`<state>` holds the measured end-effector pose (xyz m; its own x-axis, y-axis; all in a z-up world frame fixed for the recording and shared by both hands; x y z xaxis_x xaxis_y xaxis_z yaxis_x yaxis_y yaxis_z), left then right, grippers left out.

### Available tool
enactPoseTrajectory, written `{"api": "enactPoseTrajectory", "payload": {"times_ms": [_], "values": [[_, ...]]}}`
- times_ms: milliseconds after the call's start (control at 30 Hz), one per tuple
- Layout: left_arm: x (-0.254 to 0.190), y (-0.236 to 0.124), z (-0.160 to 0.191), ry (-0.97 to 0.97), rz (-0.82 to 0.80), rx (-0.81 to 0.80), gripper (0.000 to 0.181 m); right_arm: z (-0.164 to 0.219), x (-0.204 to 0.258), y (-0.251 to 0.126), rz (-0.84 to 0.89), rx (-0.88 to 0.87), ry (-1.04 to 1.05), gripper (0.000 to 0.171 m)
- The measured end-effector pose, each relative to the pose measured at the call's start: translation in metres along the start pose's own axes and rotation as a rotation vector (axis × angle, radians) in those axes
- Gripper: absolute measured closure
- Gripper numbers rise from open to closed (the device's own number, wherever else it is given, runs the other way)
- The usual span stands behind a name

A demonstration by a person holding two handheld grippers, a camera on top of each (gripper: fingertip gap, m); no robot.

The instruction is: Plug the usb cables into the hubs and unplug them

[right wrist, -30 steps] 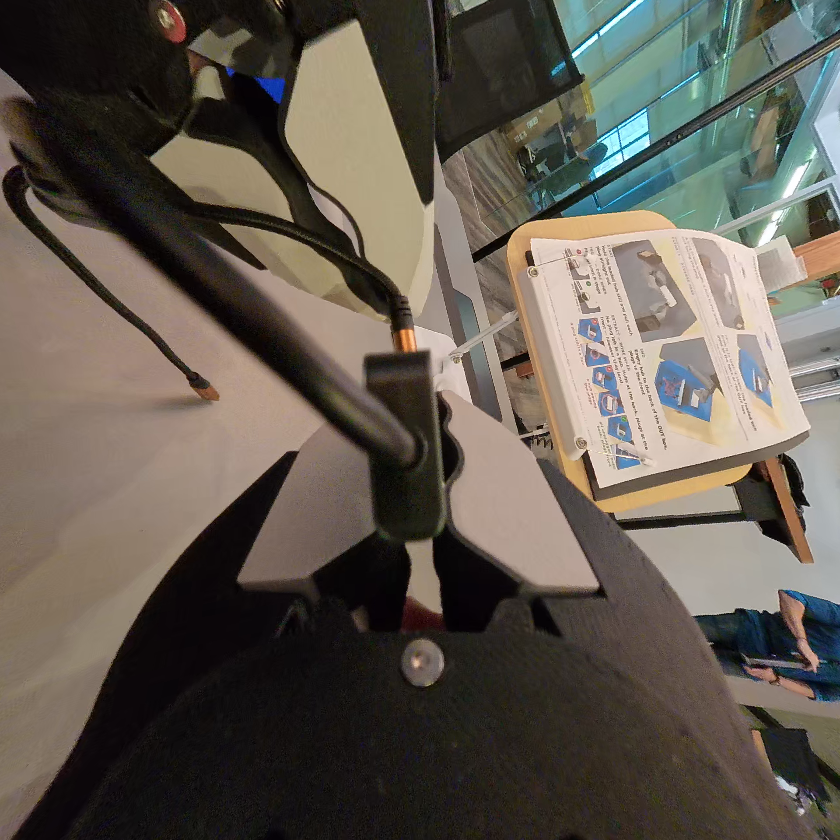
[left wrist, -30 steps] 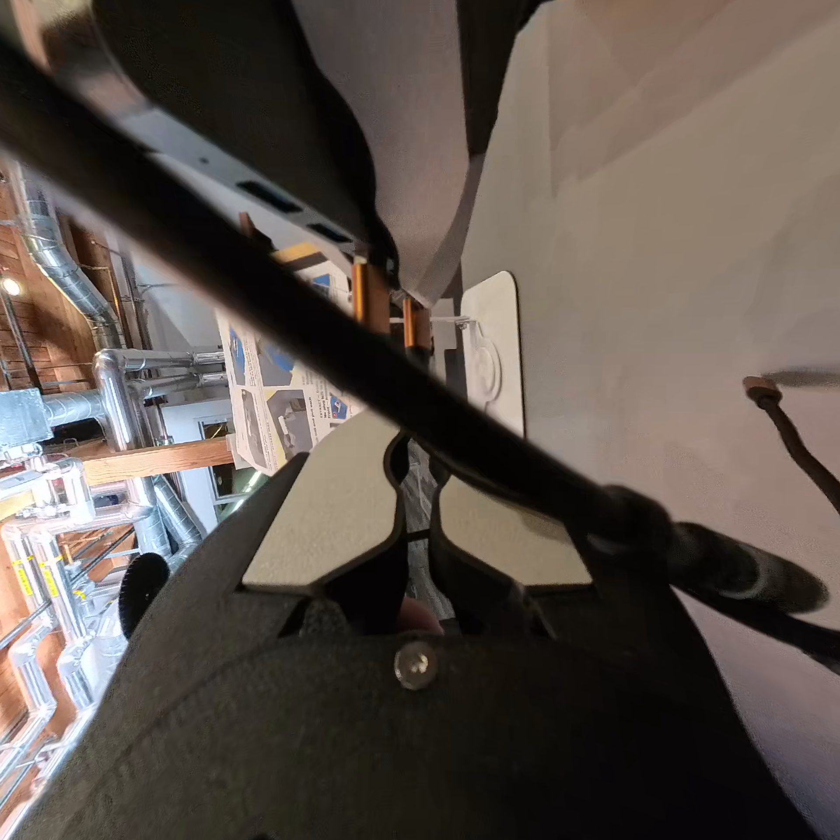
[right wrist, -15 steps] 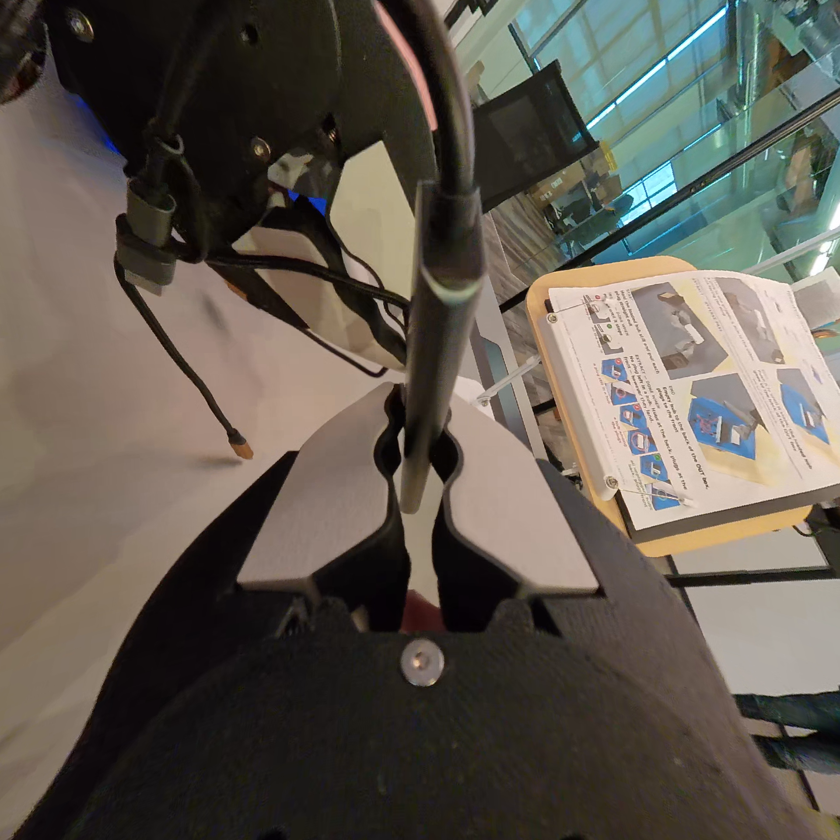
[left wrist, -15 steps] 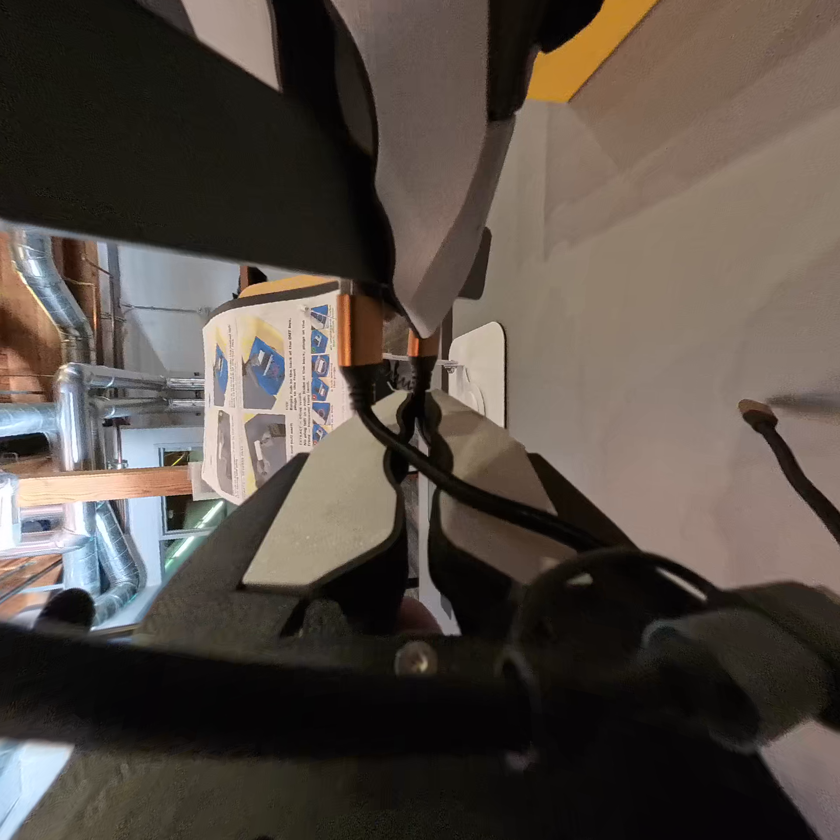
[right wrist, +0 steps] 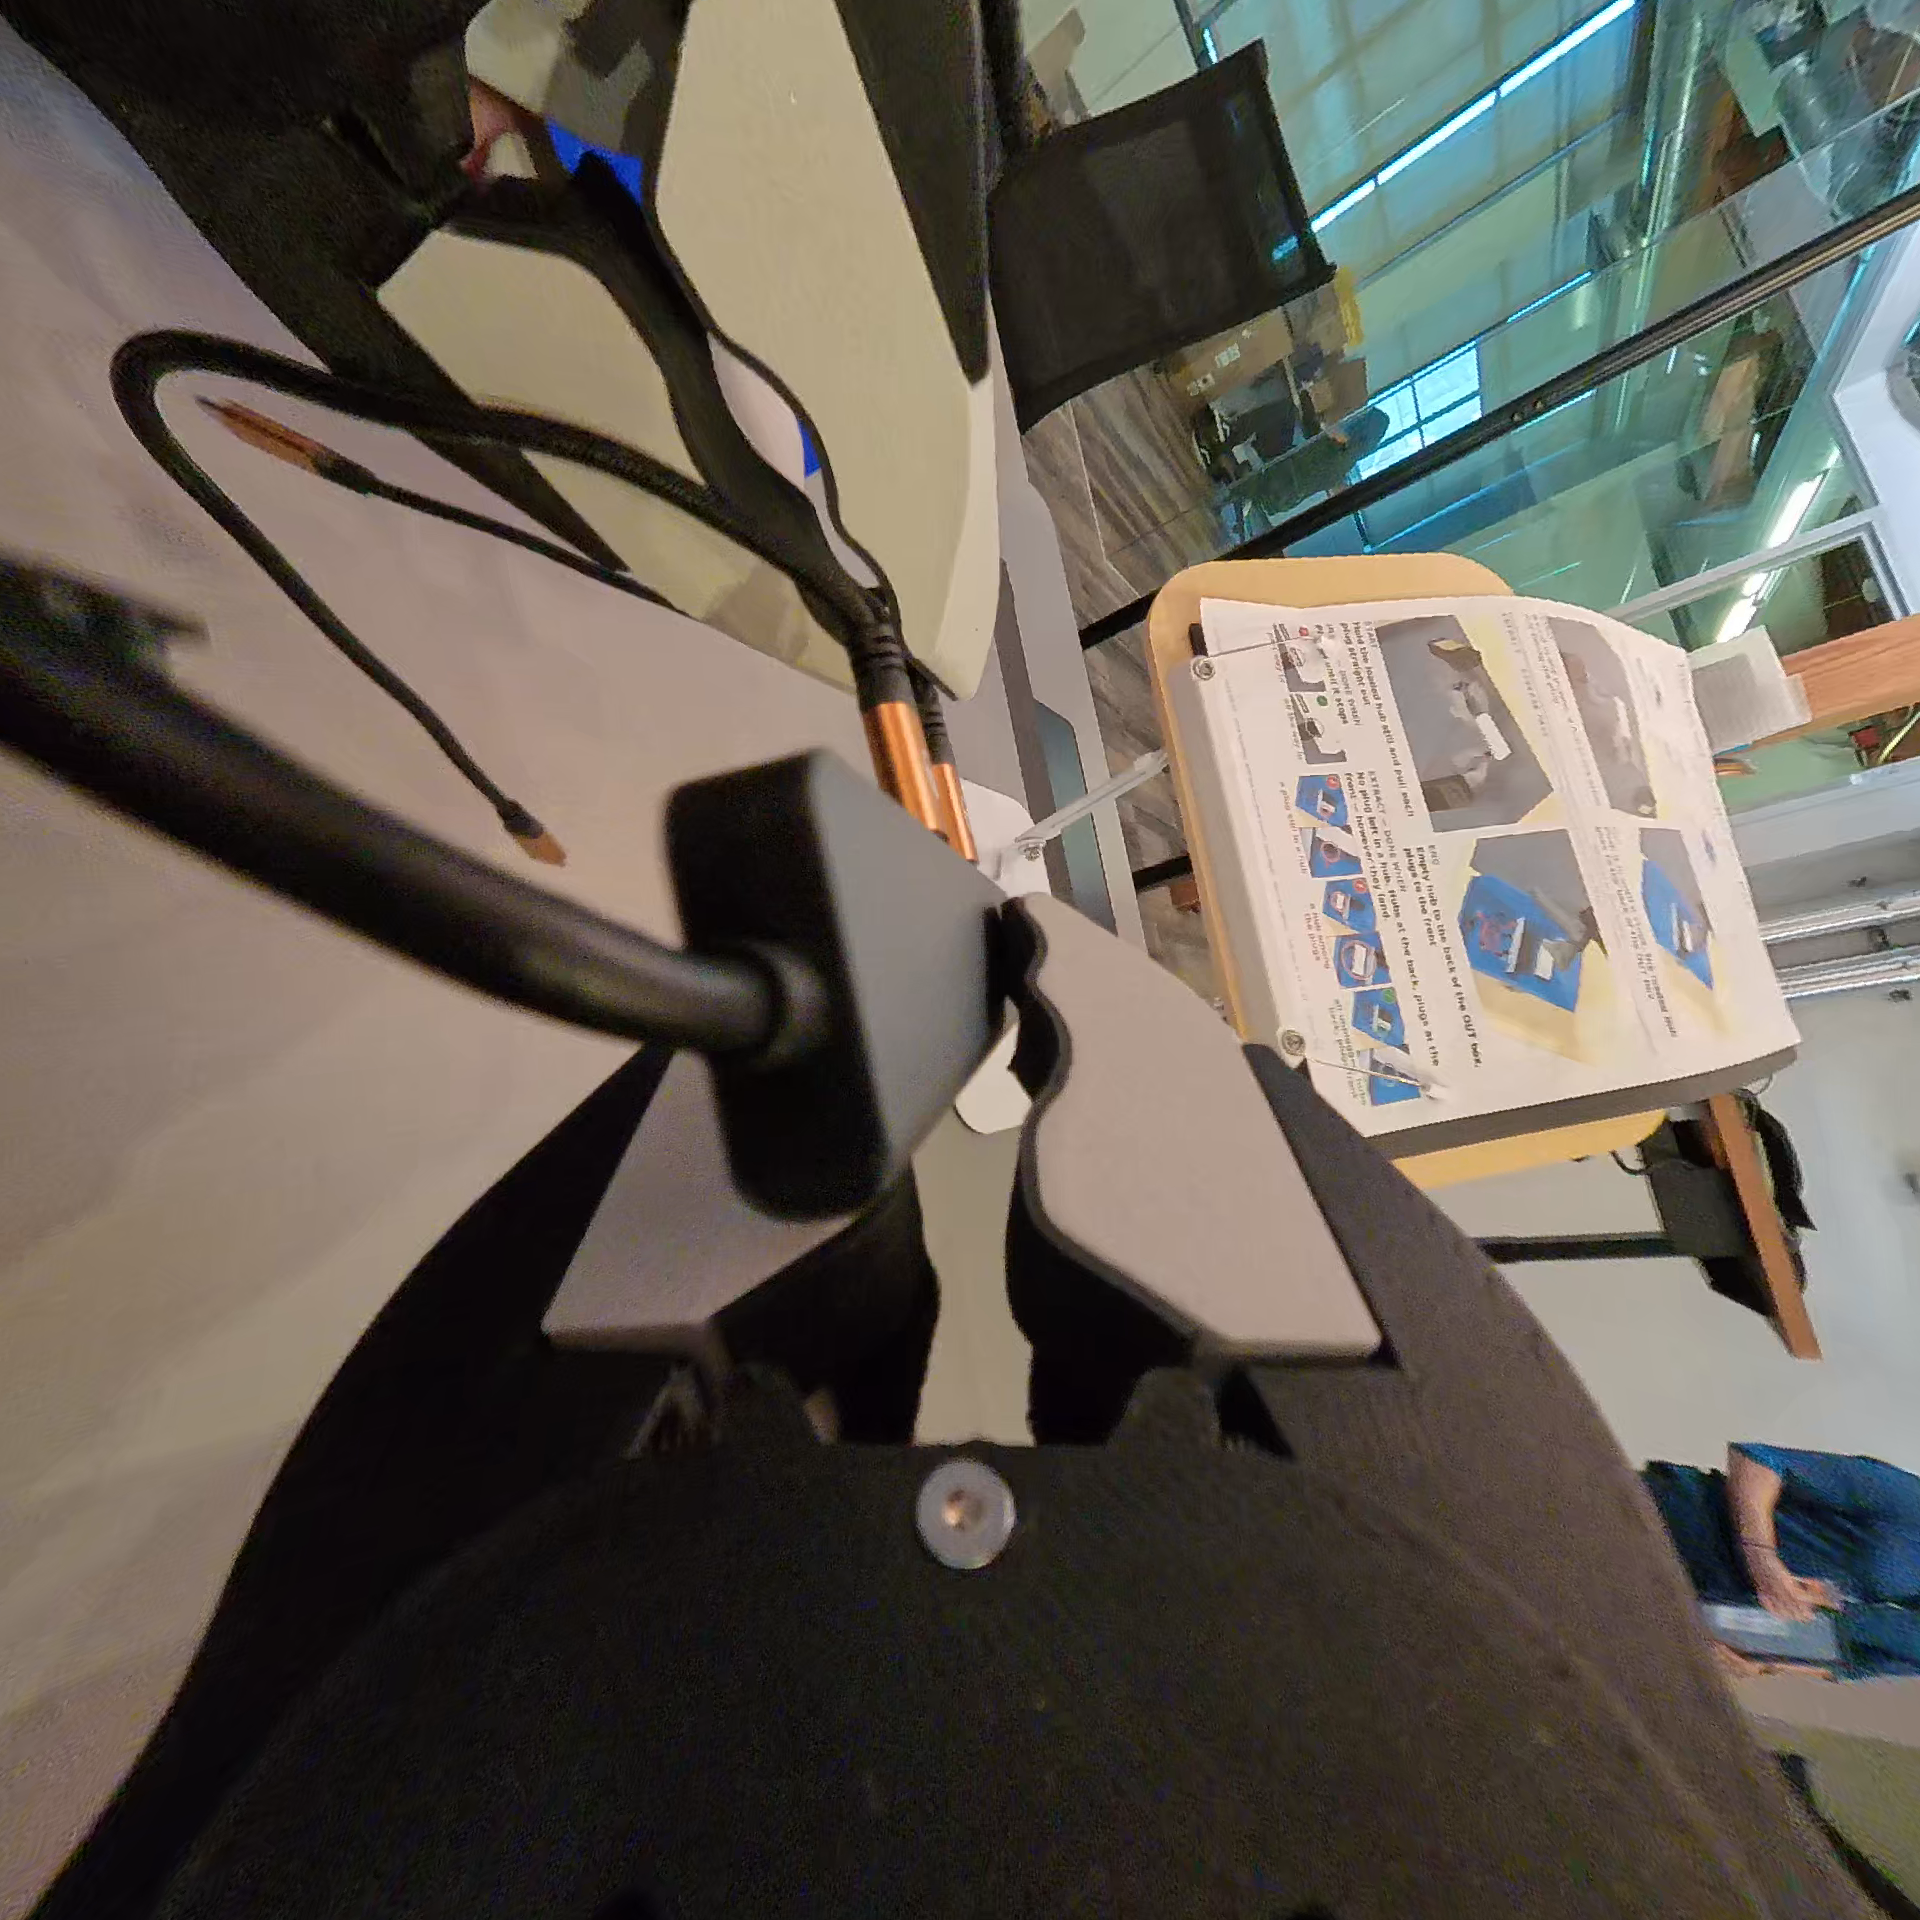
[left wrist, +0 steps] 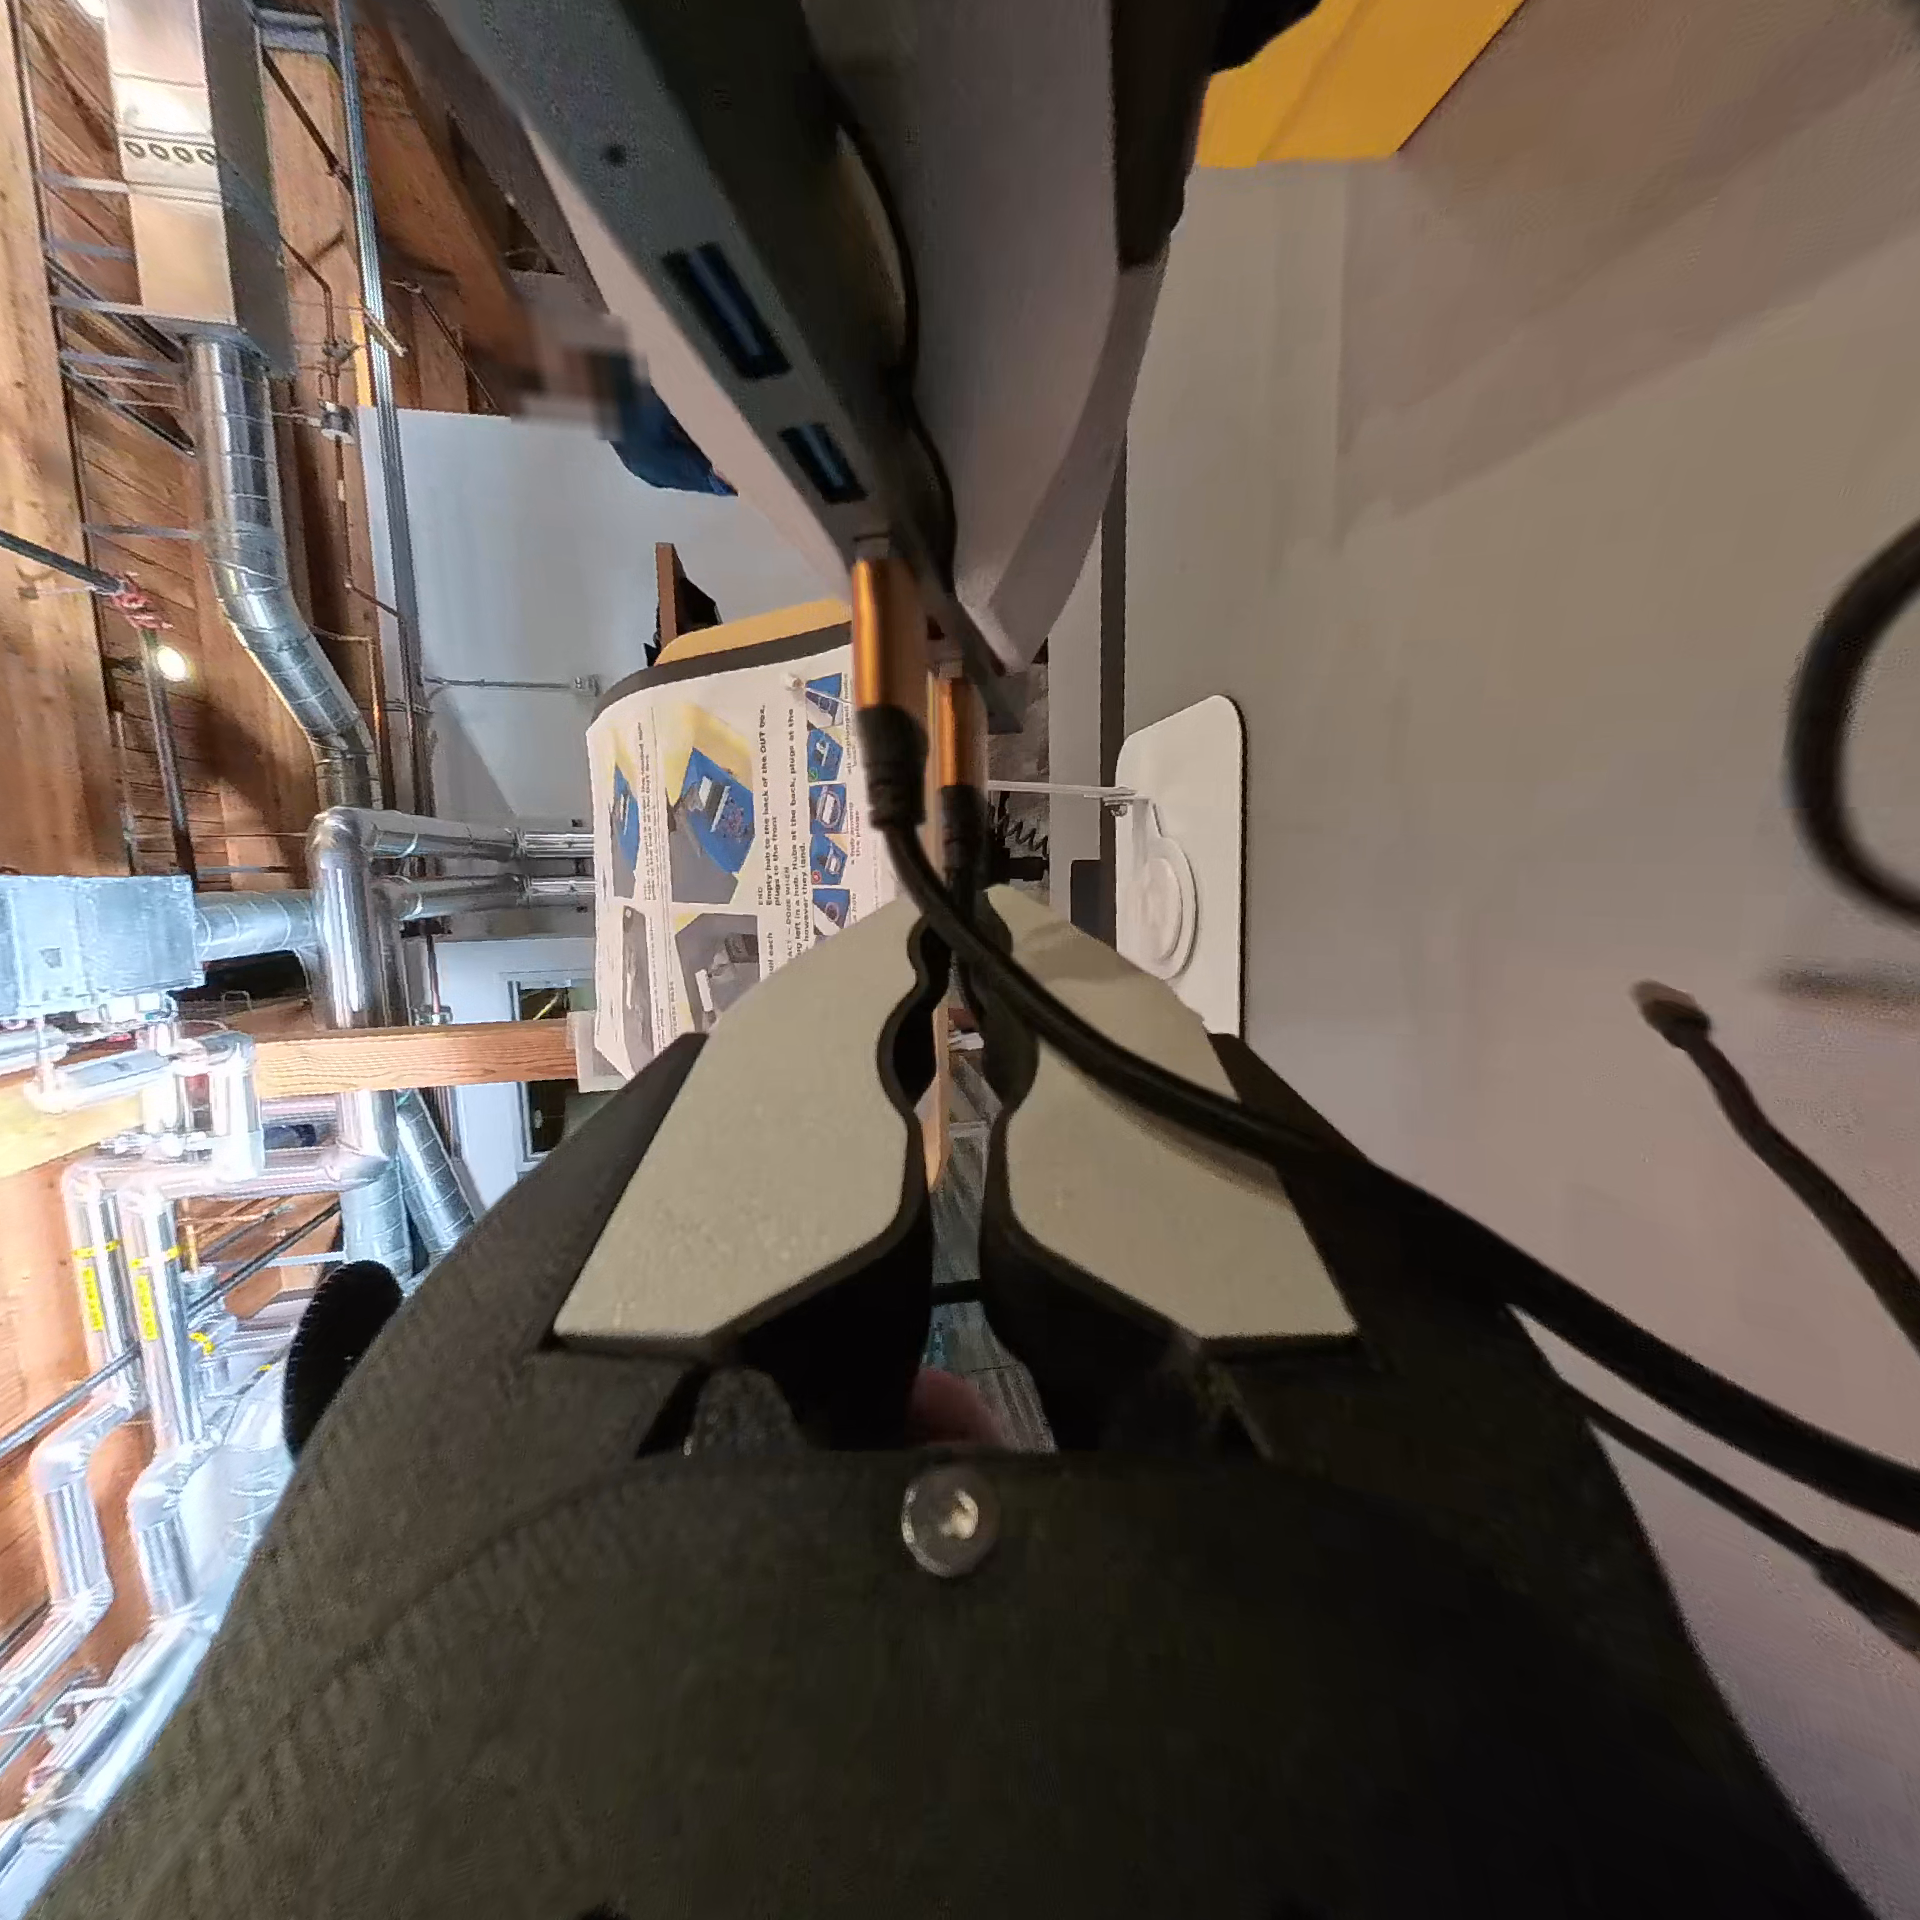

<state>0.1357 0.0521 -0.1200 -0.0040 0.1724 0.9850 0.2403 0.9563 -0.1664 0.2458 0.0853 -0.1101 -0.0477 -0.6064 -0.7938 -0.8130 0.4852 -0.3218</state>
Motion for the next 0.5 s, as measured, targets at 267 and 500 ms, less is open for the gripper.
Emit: {"api": "enactPoseTrajectory", "payload": {"times_ms": [267,500], "values": [[0.0042,-0.0004,-0.0009,0.005,0.023,-0.018,0.179,0.0026,0.0007,0.0008,-0.034,0.012,0.034,0.161],[0.0035,0.0027,-0.0004,-0.046,0.063,0.005,0.178,0.0034,-0.0023,0.0019,-0.065,0.013,0.112,0.158]]}}
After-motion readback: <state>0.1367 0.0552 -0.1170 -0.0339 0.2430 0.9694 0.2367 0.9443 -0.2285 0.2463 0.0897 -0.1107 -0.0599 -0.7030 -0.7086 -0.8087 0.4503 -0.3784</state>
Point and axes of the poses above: each gripper's, where its closed fingertips meet, y out along the fingers, z out of its underside, x = y × z across the jaws, the point moved 7 cm from there along -y, back along the fingers, and after that the axes turned 1 degree about y, right-handed, at the moved point
